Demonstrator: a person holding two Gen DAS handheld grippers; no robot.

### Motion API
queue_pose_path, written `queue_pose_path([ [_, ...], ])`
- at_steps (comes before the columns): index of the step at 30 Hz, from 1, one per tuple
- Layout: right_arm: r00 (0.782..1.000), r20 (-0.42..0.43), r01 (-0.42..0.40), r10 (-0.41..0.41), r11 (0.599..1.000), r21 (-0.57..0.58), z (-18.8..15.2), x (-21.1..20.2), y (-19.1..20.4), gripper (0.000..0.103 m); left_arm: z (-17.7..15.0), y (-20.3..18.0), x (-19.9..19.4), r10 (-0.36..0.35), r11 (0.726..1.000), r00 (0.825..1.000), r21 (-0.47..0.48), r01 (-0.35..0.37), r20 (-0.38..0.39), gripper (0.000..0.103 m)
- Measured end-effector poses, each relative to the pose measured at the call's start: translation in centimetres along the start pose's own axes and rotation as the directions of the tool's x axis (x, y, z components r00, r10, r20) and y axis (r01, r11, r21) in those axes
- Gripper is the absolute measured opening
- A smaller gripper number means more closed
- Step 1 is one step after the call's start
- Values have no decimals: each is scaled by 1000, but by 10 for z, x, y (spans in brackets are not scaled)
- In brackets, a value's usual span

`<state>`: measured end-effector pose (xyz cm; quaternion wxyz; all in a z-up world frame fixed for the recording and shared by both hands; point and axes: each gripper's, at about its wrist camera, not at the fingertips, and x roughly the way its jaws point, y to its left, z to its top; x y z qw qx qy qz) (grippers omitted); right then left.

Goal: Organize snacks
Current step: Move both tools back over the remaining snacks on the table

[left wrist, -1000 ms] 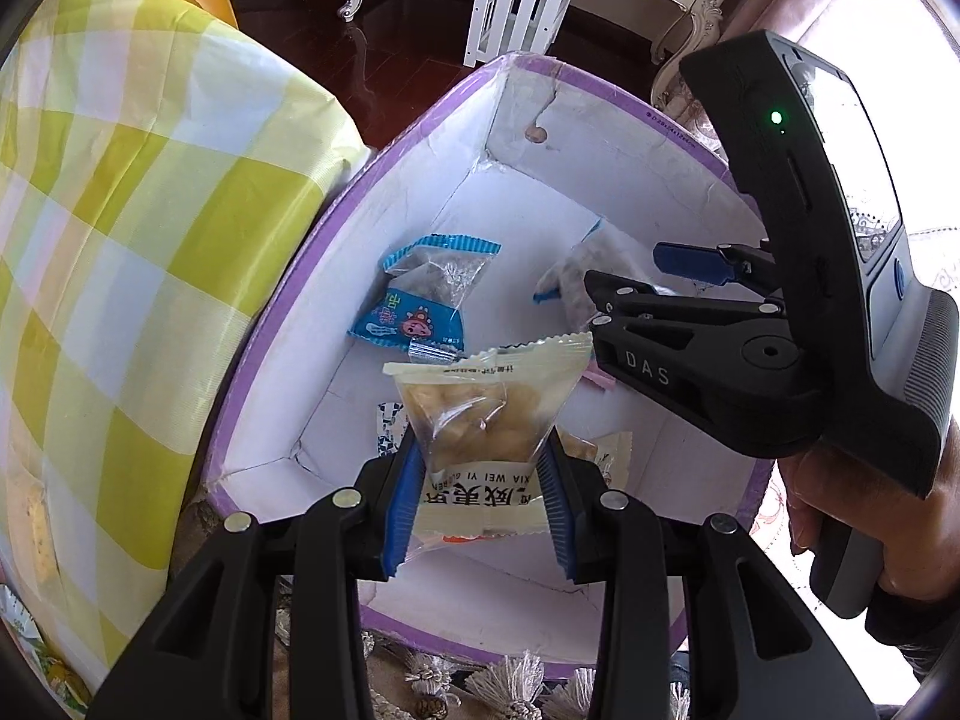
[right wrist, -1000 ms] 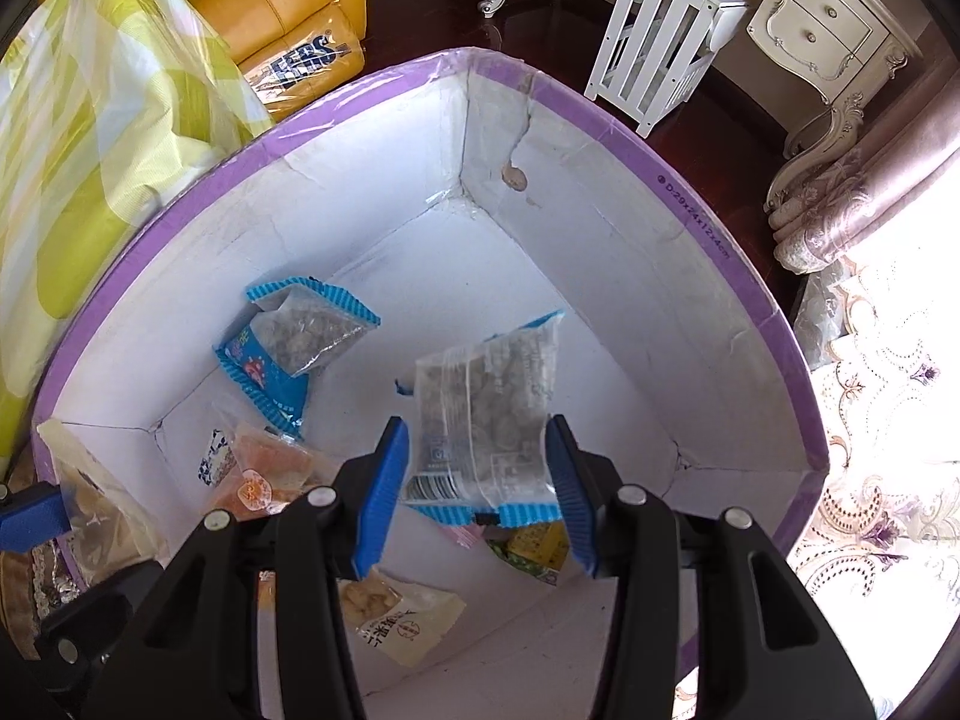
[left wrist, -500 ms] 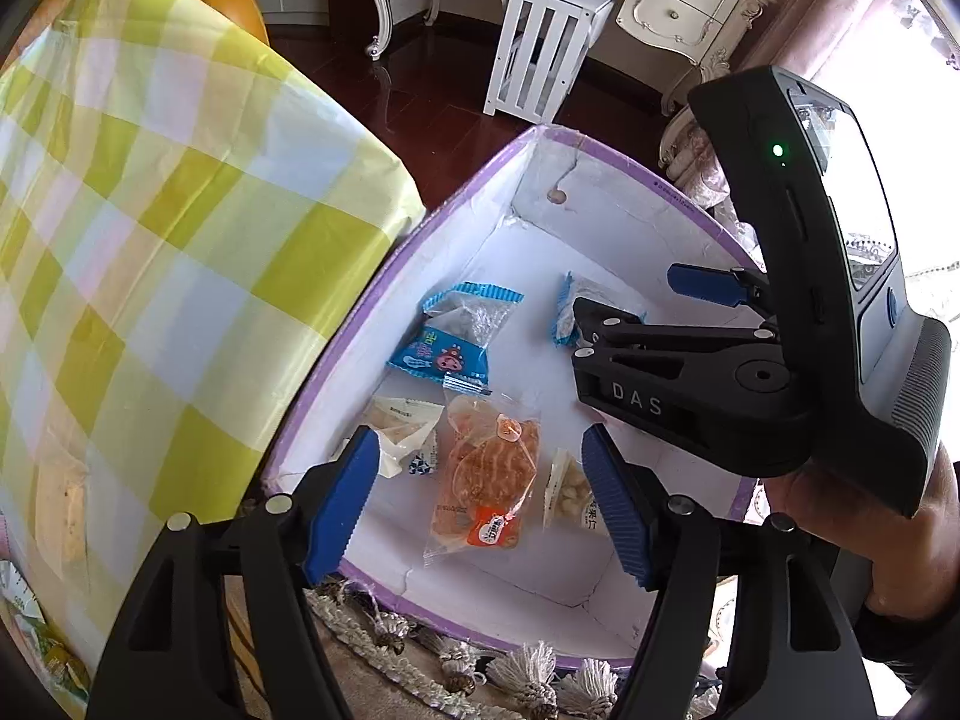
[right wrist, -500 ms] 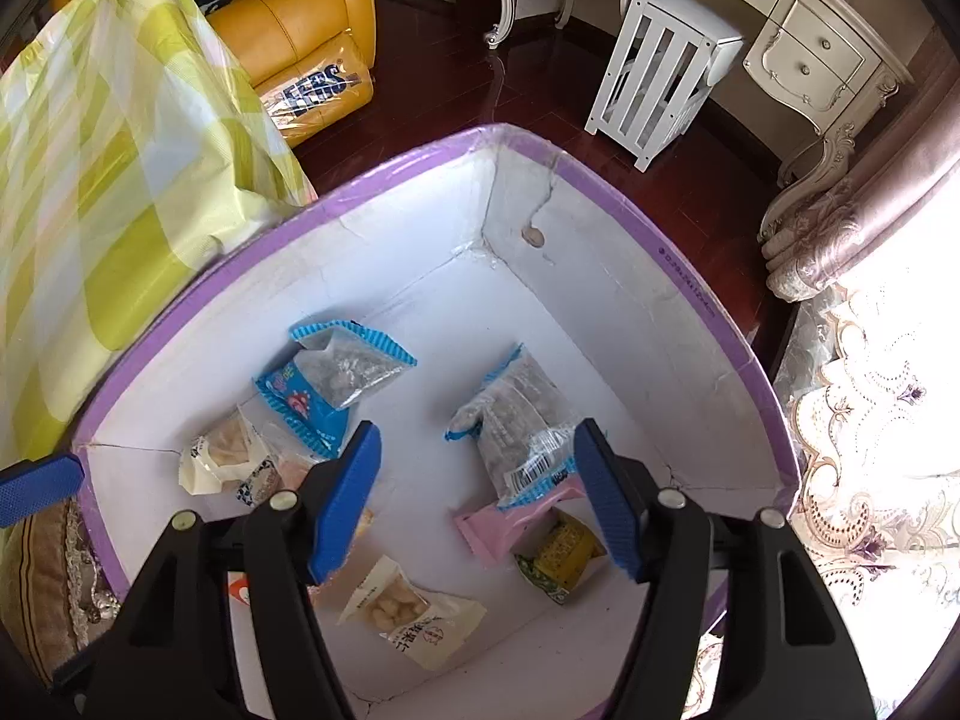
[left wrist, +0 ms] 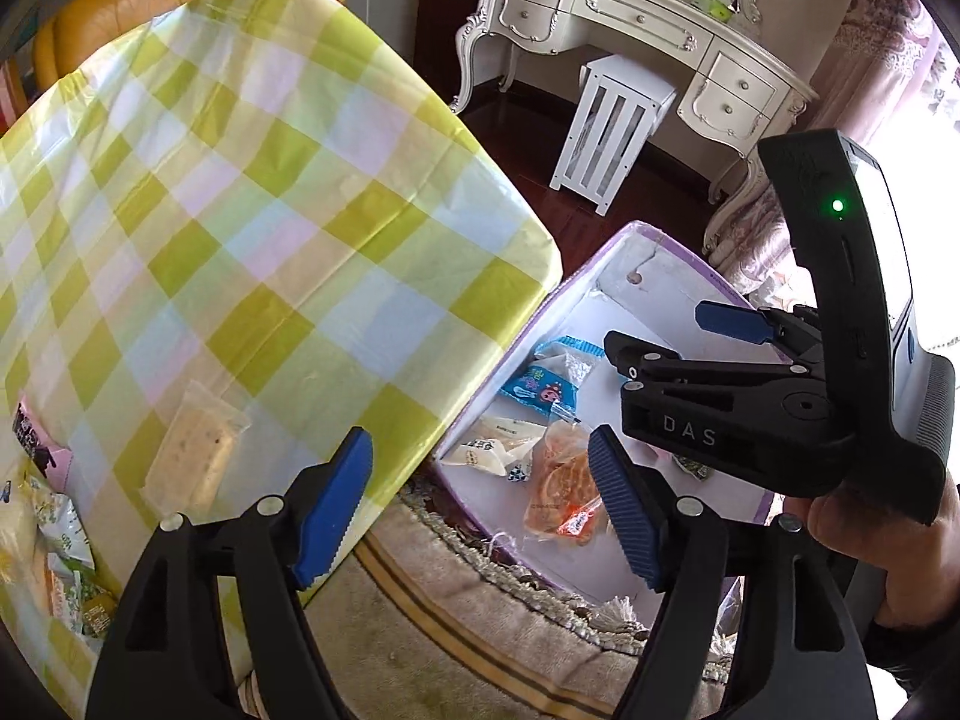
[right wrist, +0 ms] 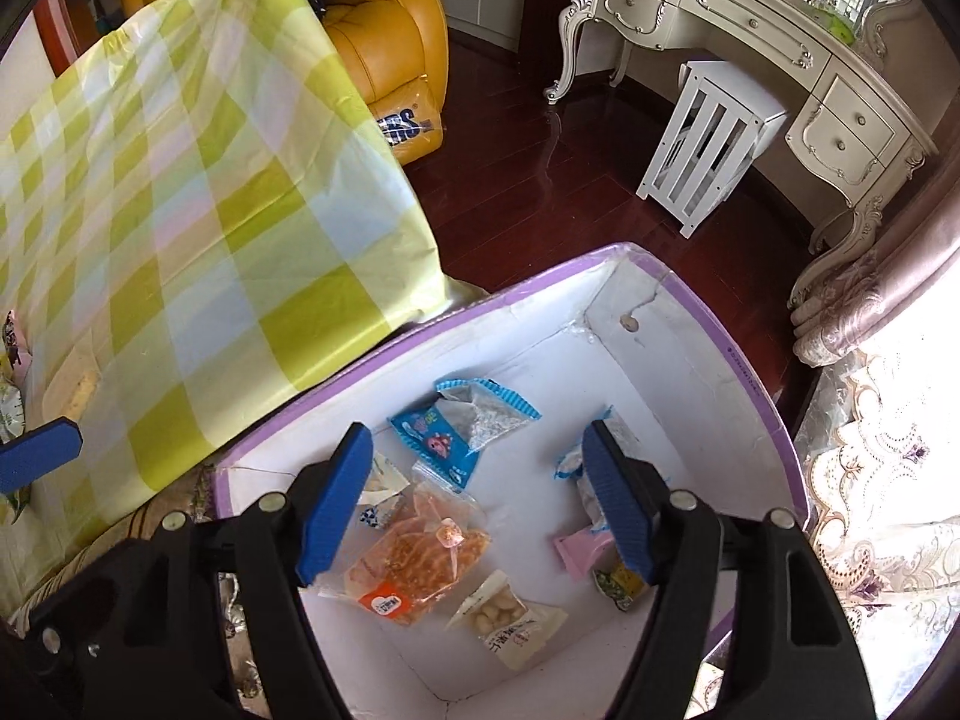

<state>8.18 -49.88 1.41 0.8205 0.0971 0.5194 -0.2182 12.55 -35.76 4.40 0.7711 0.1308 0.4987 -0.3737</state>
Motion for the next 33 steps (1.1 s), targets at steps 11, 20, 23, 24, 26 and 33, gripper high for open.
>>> queue_pose_path([
  [11,997,34,-69,72,995,-71,1,-25,51,73,-23,74,-43,48,986,996,-161,-35,79,73],
  [20,992,47,-113,121,984,-139,-2,-35,91,73,-46,125,-70,114,958,986,-278,-76,122,74],
  [23,988,43,-138,146,979,-148,-4,-35,104,73,-54,140,-76,138,945,982,-314,-91,128,74],
  [24,987,41,-147,155,978,-150,-5,-35,108,73,-56,144,-78,145,941,981,-325,-97,129,75],
  [26,984,38,-166,174,974,-156,-7,-35,117,73,-62,153,-80,154,932,980,-347,-101,129,75],
  [33,976,82,-186,202,968,-168,-11,-38,144,74,-80,176,-86,190,905,973,-406,-122,130,75],
])
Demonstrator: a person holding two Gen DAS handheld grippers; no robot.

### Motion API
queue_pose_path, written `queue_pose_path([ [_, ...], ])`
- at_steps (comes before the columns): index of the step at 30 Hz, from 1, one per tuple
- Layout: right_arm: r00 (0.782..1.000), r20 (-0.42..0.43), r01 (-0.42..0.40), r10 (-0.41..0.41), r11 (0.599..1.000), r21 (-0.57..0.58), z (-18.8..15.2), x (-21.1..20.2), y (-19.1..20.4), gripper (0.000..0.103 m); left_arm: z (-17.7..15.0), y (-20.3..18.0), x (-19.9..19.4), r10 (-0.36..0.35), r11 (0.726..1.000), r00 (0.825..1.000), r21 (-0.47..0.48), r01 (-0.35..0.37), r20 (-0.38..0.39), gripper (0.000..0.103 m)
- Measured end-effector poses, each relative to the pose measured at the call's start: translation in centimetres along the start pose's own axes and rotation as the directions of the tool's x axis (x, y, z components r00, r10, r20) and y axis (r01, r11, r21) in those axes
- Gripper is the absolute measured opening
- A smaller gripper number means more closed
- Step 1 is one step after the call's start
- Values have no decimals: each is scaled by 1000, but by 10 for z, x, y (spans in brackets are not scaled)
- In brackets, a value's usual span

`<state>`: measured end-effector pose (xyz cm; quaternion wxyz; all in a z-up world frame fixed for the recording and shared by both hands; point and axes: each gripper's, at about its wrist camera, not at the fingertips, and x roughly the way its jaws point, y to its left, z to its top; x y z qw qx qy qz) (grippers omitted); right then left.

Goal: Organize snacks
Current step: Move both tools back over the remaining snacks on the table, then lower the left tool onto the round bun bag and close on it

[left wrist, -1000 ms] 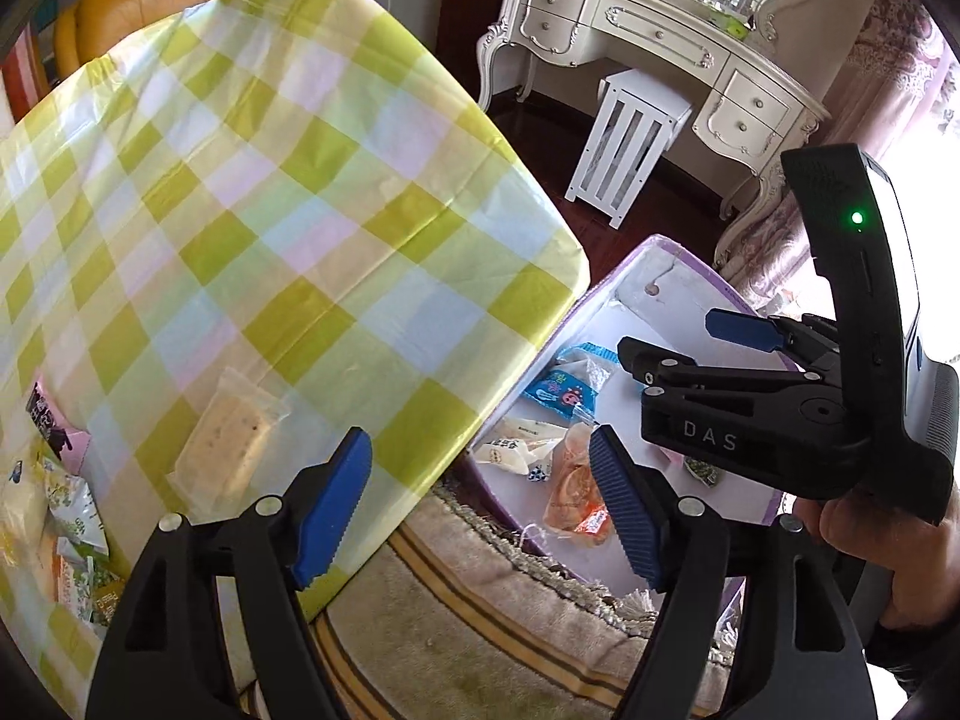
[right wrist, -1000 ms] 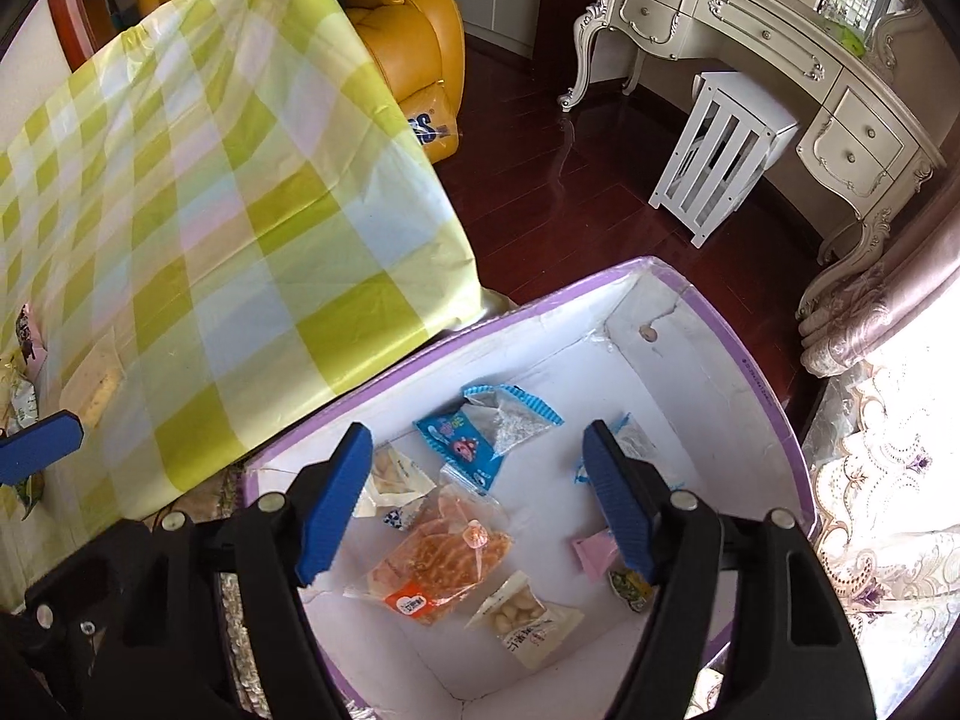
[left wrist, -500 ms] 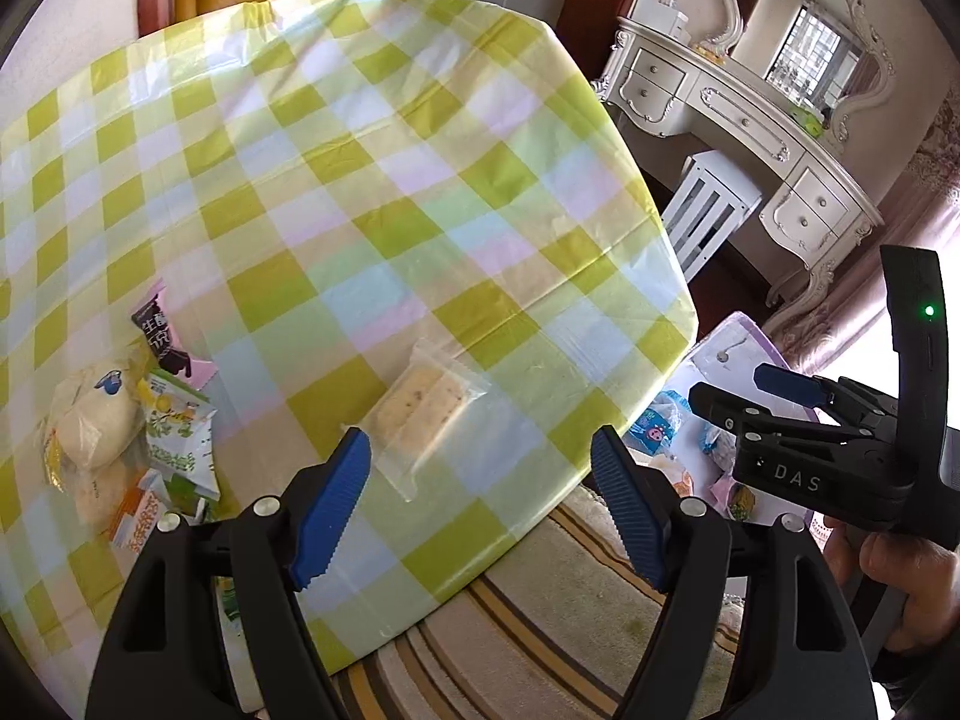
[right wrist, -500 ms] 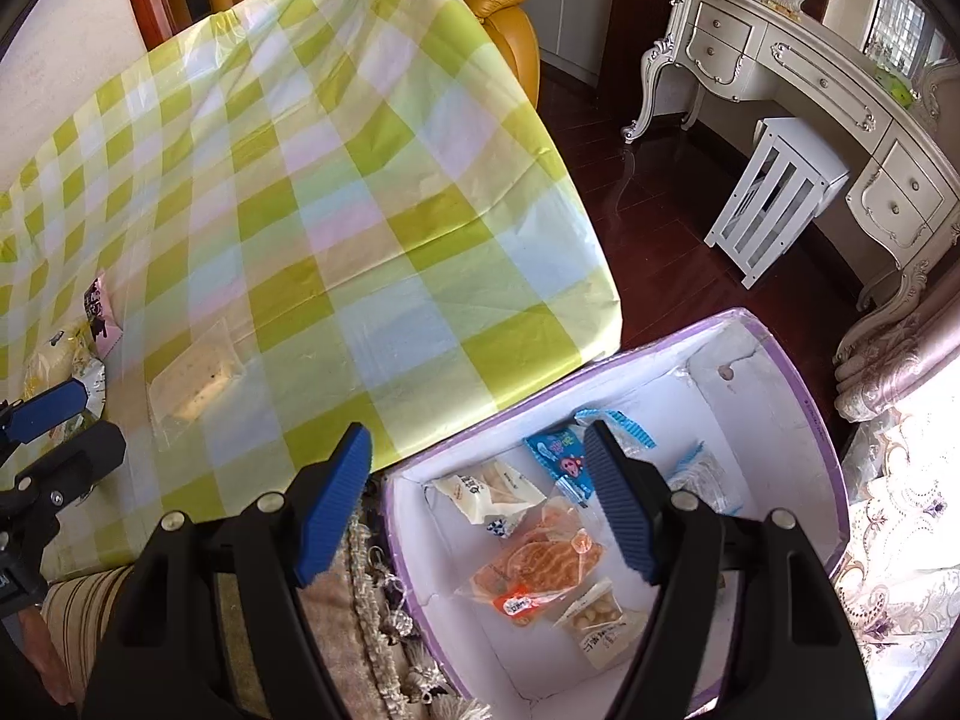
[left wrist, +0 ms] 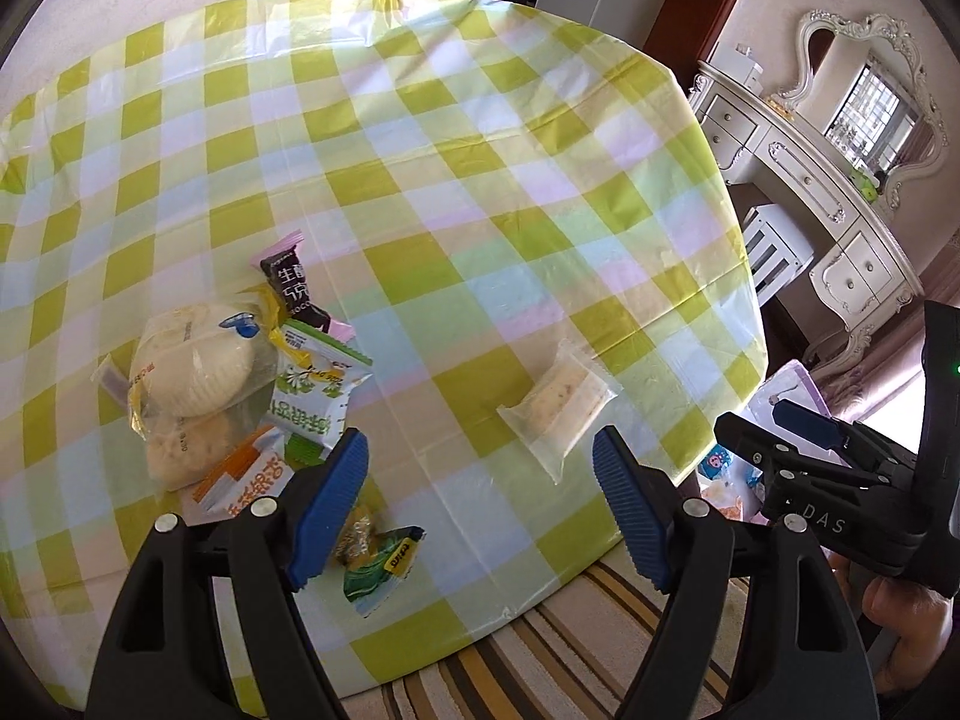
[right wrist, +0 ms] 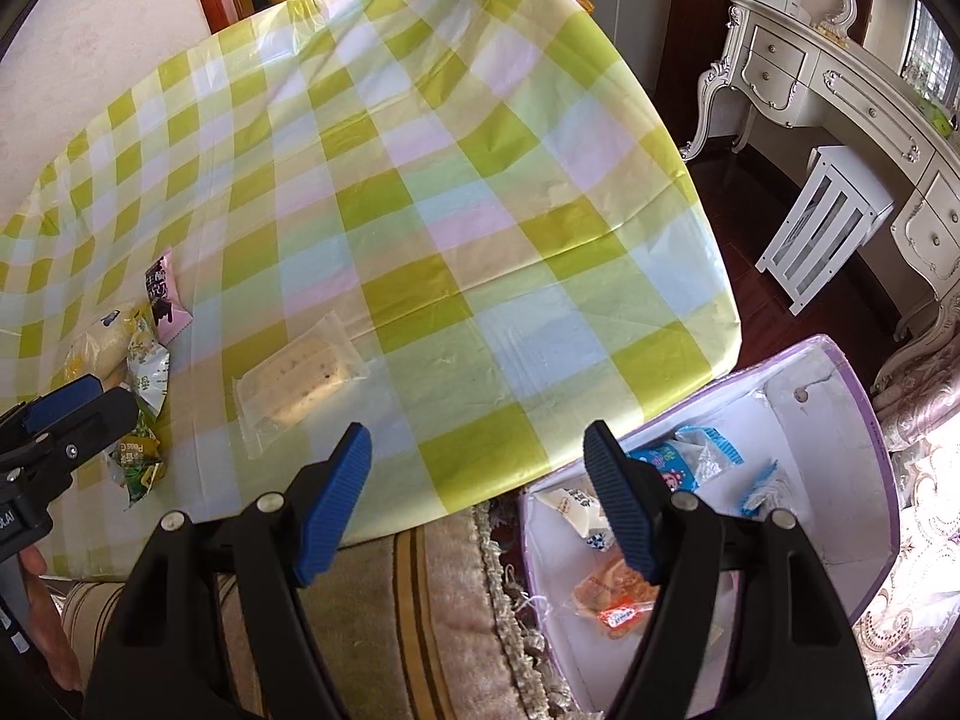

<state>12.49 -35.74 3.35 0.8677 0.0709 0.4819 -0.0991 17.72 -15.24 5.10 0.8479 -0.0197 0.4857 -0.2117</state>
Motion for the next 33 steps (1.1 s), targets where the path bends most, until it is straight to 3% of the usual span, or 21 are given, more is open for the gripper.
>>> queue_pose_path([
  [18,996,92,-9,18,996,-88,1,5,47,76,-14,80,-14,99,969,993,-232,-80,69,75],
  [28,995,85,-36,43,996,-85,2,13,50,76,-23,138,-22,152,916,986,-386,-112,74,75],
  [33,996,64,-52,60,991,-120,3,20,58,76,-31,166,-30,192,874,978,-468,-132,82,75],
])
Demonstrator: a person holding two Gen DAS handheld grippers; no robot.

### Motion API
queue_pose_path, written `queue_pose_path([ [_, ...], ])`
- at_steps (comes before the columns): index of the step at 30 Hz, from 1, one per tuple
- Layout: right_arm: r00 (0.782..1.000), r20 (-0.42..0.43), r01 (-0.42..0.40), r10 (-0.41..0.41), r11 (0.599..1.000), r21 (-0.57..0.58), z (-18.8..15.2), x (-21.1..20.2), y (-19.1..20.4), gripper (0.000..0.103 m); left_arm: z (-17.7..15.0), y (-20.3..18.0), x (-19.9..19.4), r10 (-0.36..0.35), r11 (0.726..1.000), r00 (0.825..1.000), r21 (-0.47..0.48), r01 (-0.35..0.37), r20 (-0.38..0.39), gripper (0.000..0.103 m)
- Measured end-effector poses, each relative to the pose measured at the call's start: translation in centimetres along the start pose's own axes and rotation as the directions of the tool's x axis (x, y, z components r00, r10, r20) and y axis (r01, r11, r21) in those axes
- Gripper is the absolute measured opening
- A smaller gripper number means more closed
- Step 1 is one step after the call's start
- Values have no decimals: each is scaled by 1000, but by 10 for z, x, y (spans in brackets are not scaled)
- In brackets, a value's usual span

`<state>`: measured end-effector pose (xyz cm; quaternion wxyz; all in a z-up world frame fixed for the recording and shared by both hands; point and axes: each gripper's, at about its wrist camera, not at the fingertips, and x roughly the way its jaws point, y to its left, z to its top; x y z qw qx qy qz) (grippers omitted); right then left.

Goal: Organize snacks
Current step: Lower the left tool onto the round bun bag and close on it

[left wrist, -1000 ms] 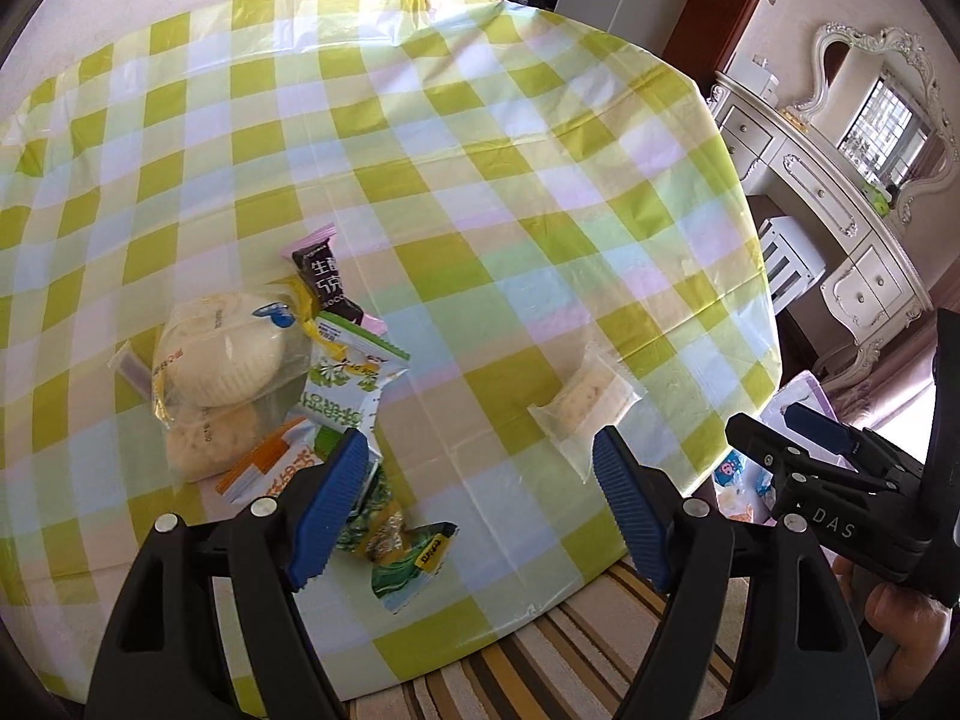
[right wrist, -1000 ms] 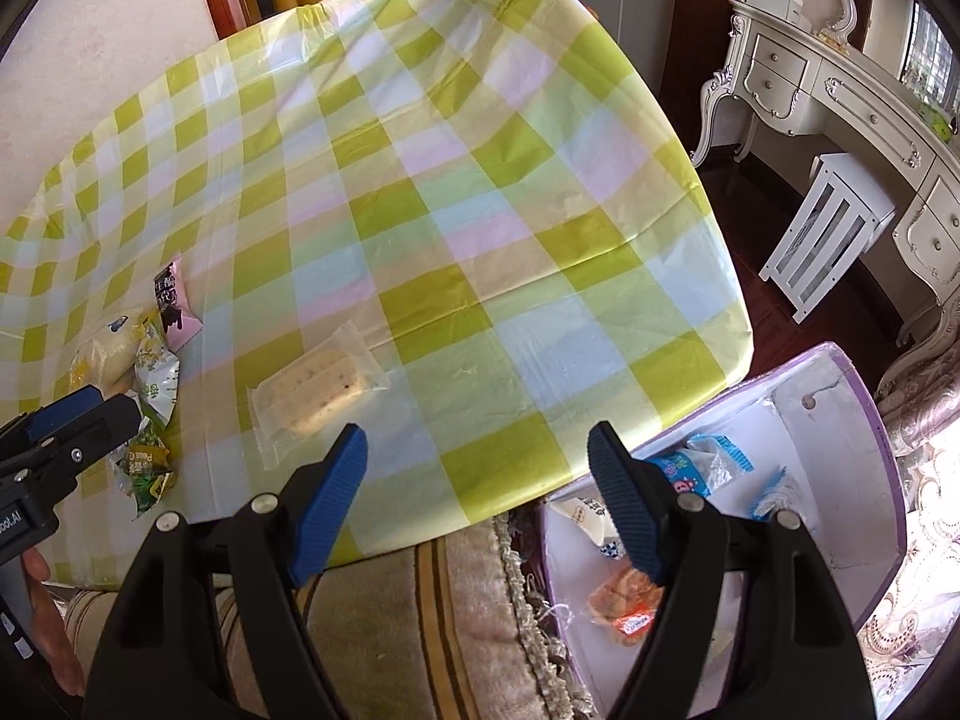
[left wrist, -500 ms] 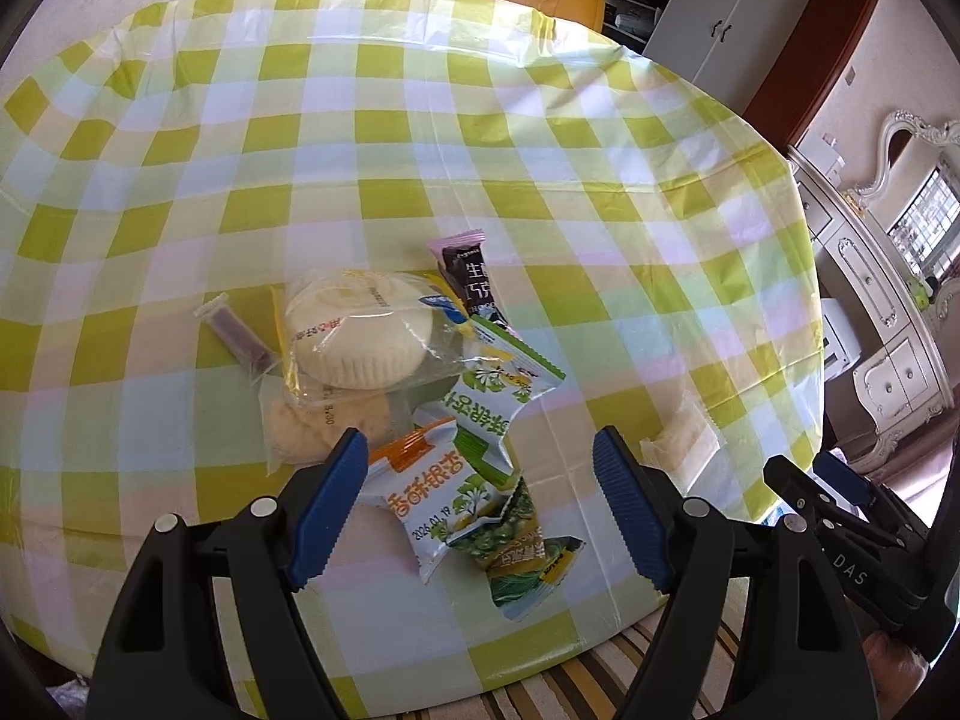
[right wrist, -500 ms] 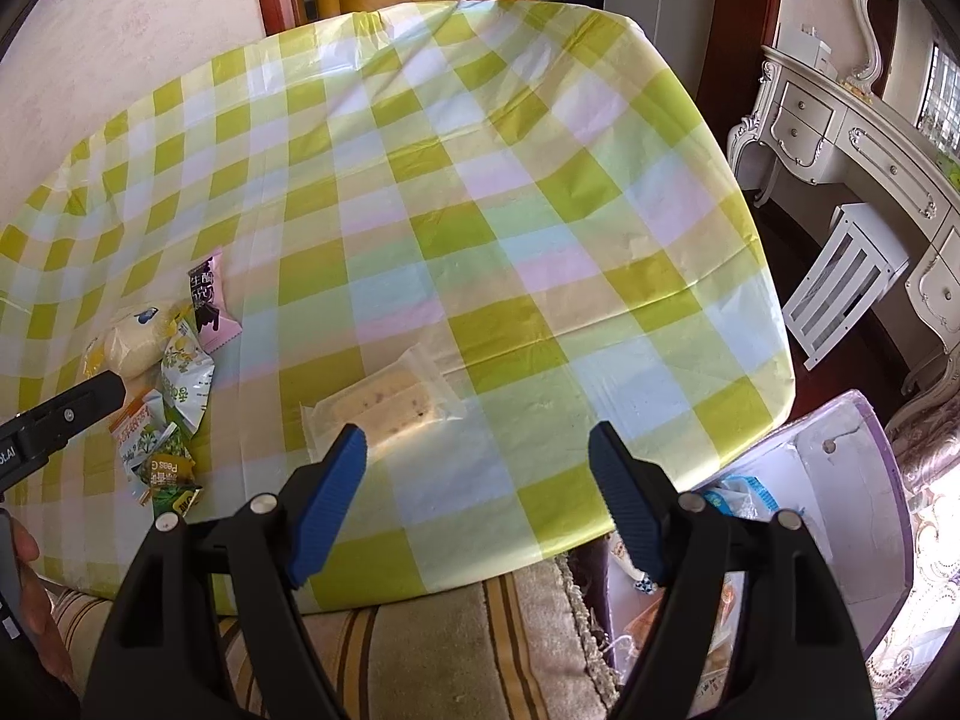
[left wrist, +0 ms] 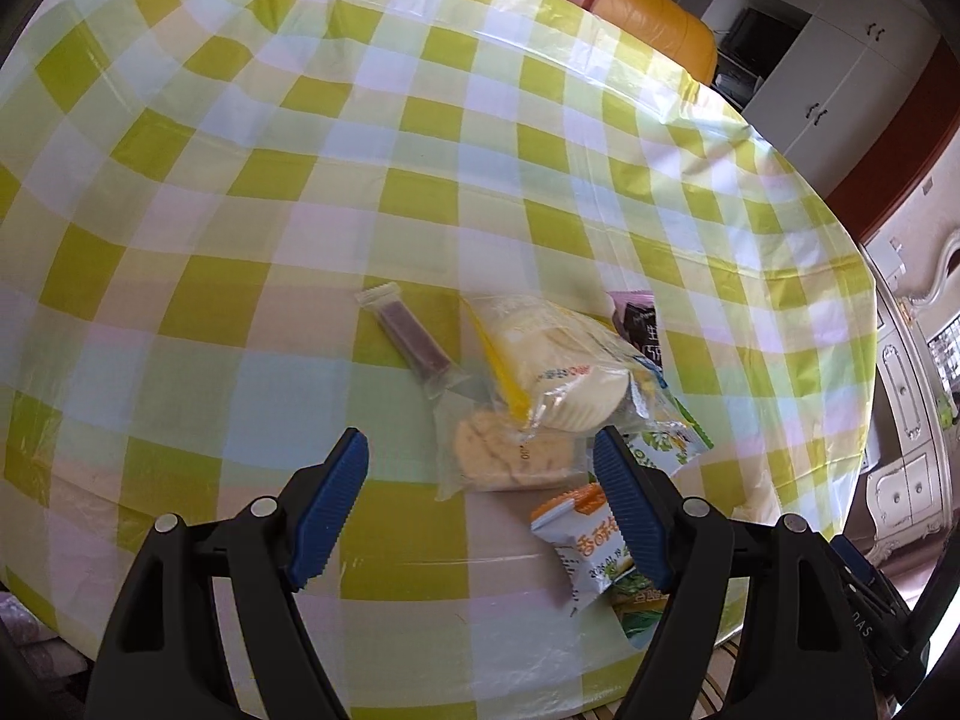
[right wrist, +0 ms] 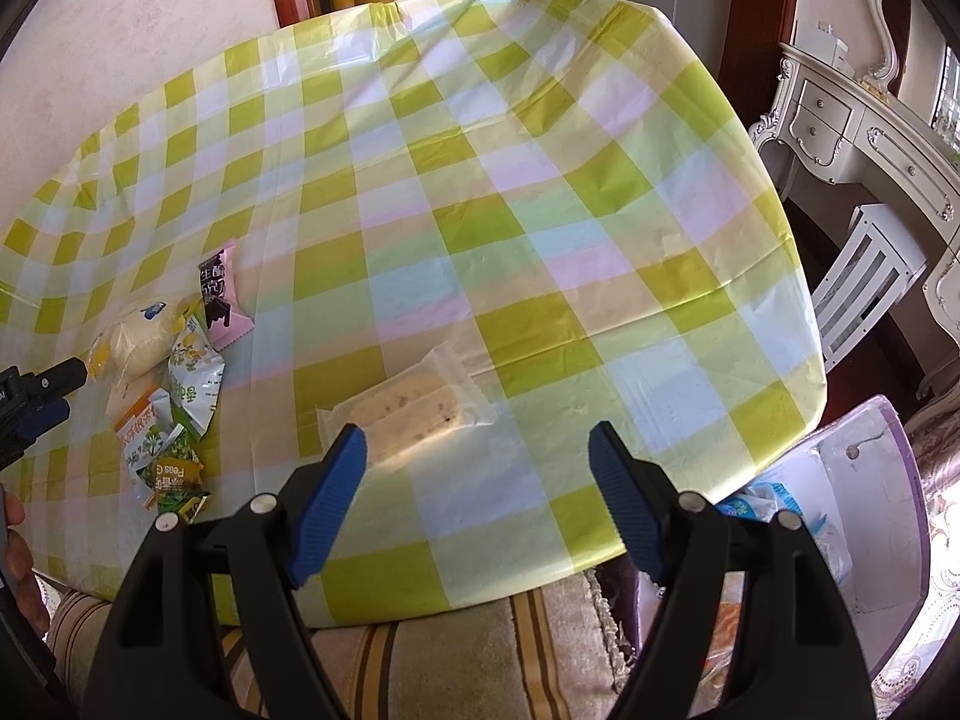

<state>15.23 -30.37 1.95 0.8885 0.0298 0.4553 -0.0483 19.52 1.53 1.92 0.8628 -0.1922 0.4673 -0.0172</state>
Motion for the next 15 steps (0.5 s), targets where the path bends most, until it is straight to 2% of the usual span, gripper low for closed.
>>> queue_pose_path([
  [7,998,-66,-25,20,997,-76,2,19,20,76,6,42,0,36,991,999,-132,-33,23,75],
  [12,993,-107,-53,47,997,-55,3,31,21,76,6,65,0,26,975,999,-221,-17,35,75],
  [15,990,-129,-69,64,997,-36,4,38,20,76,7,68,-1,16,971,999,-238,-6,40,75],
])
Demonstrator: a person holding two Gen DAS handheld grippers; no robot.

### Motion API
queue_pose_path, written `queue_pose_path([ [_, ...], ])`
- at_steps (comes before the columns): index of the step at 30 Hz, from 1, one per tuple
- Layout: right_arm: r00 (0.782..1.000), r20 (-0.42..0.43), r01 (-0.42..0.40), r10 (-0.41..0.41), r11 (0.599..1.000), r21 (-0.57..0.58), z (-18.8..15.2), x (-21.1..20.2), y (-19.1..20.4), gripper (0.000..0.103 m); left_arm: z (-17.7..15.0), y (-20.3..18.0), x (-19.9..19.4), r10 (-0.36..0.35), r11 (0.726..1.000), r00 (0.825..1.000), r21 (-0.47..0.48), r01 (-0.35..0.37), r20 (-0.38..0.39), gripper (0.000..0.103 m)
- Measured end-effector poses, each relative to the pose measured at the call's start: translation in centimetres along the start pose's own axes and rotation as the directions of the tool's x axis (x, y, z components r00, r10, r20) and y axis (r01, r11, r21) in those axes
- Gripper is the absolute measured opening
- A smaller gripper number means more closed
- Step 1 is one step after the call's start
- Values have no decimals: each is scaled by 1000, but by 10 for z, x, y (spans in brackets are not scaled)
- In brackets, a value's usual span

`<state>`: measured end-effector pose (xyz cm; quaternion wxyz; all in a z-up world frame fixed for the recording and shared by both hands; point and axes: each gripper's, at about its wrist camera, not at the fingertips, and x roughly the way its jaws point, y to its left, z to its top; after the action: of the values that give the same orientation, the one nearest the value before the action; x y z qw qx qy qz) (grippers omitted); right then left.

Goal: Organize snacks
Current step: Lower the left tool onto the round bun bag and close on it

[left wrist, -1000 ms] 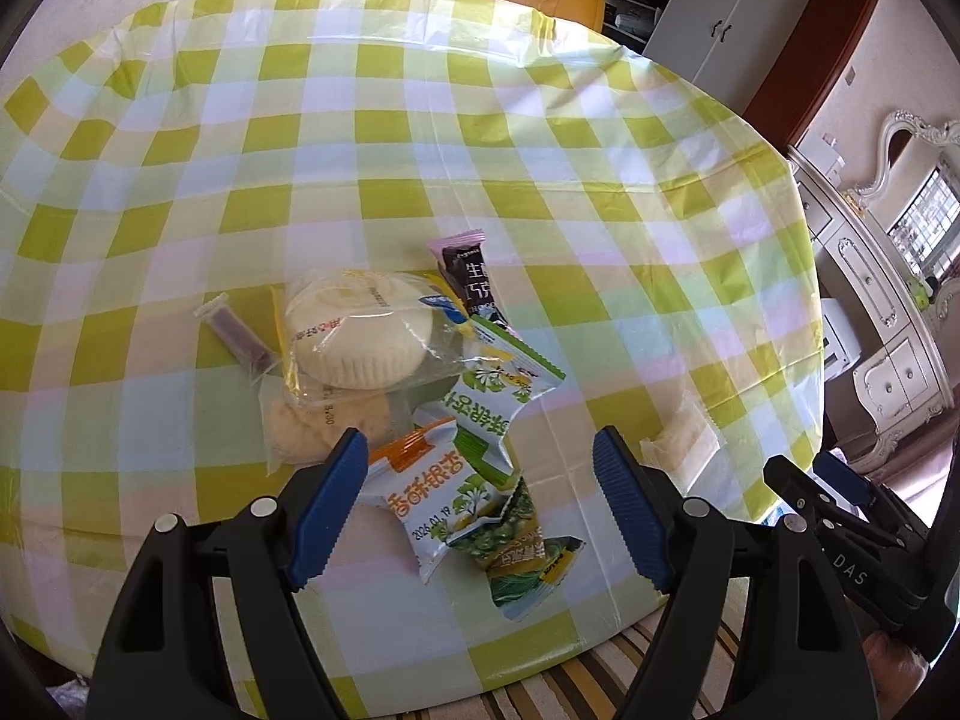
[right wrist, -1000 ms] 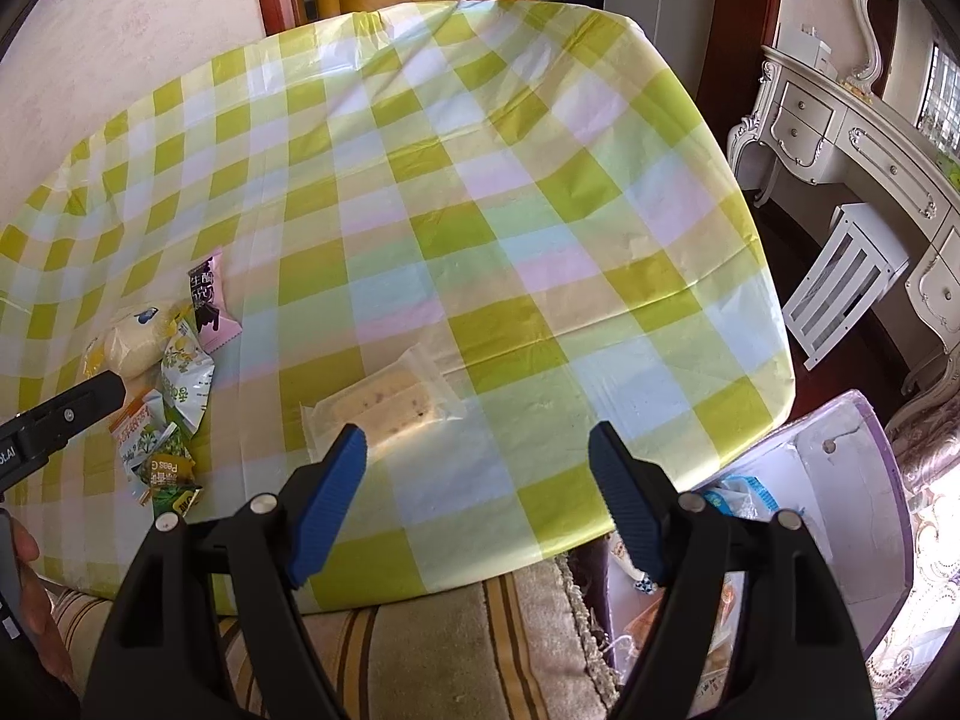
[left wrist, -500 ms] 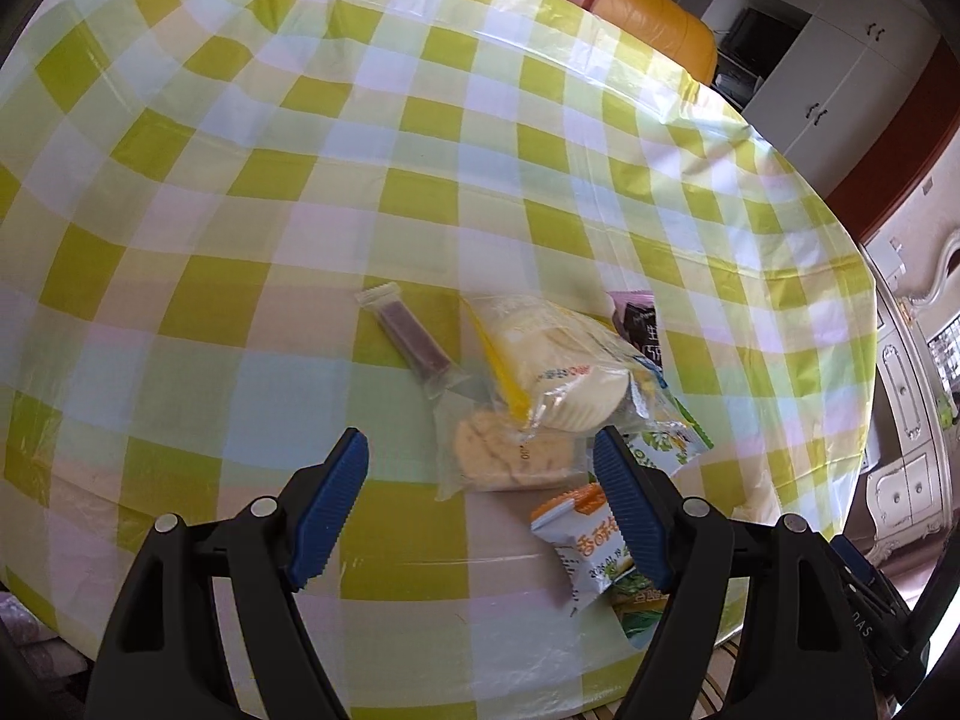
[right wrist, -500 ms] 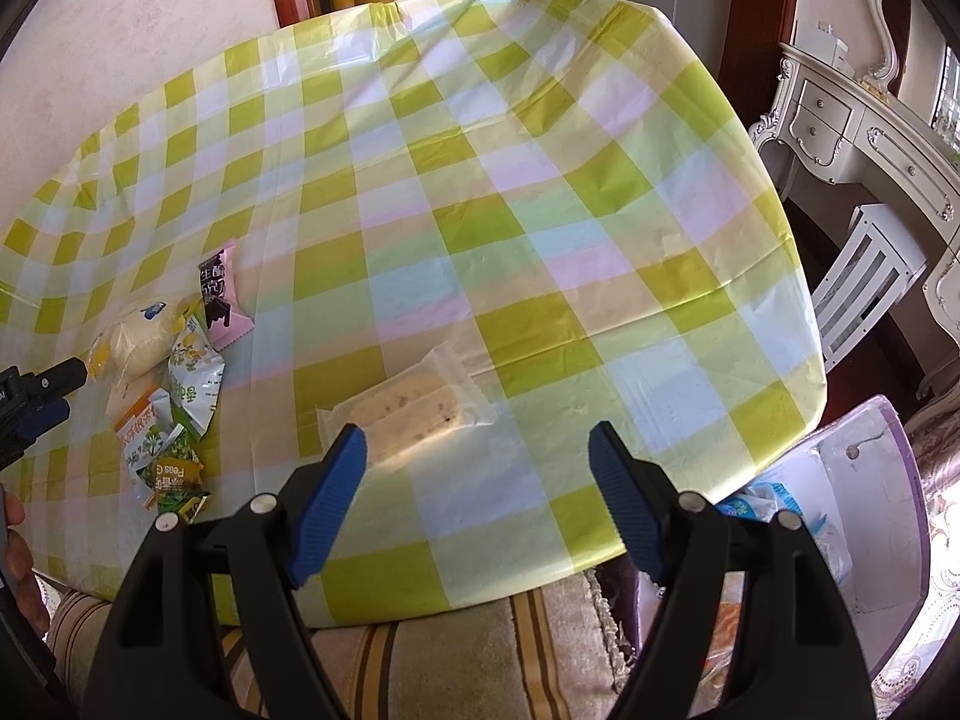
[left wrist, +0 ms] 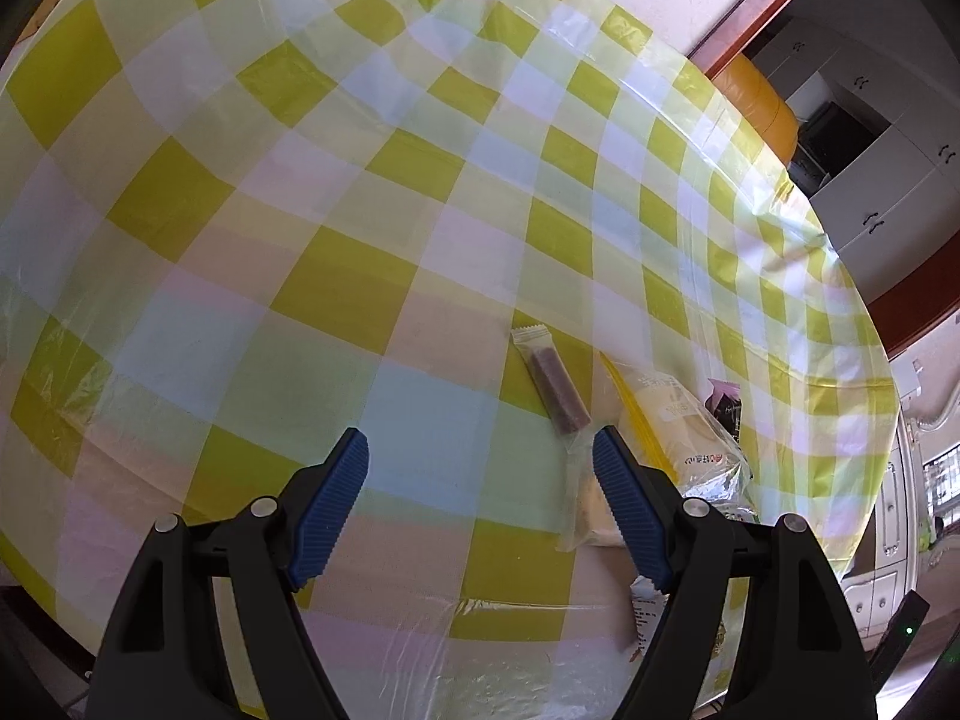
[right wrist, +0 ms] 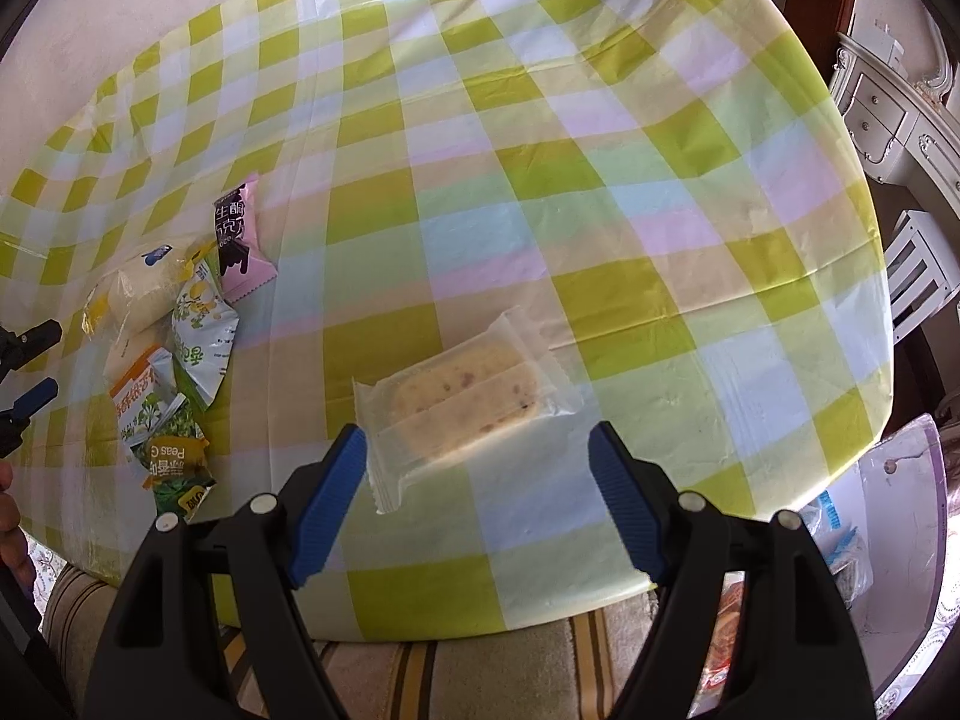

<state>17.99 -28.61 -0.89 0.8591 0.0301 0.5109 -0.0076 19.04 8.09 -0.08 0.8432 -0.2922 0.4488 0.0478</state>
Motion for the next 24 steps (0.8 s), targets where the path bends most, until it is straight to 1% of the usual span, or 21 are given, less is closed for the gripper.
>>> queue_pose_path([
  [3,1000,-8,-19,19,1000,10,2,5,0,76,-1,-10,1,-44,999,999,20,44,-4,75],
  [7,1000,-12,-25,25,1000,18,5,10,3,76,-2,-29,5,-86,994,996,70,88,-28,75],
  [9,999,-10,-46,47,998,39,7,10,2,76,-3,-38,6,-98,990,995,93,101,-35,75],
  [11,996,-16,-89,90,993,73,8,11,-1,77,-3,-44,7,-103,988,994,110,106,-38,75],
  [13,995,-18,-99,101,991,90,10,13,-2,77,-2,-47,9,-104,987,994,115,108,-40,76],
  [16,992,-13,-121,122,990,79,14,14,3,77,-2,-46,11,-100,988,994,110,105,-46,77],
  [20,994,-25,-103,103,994,28,15,15,15,77,-2,-47,12,-97,988,994,113,102,-48,77],
  [24,995,-47,-88,91,994,64,15,19,13,78,2,-52,14,-93,988,994,120,99,-52,77],
])
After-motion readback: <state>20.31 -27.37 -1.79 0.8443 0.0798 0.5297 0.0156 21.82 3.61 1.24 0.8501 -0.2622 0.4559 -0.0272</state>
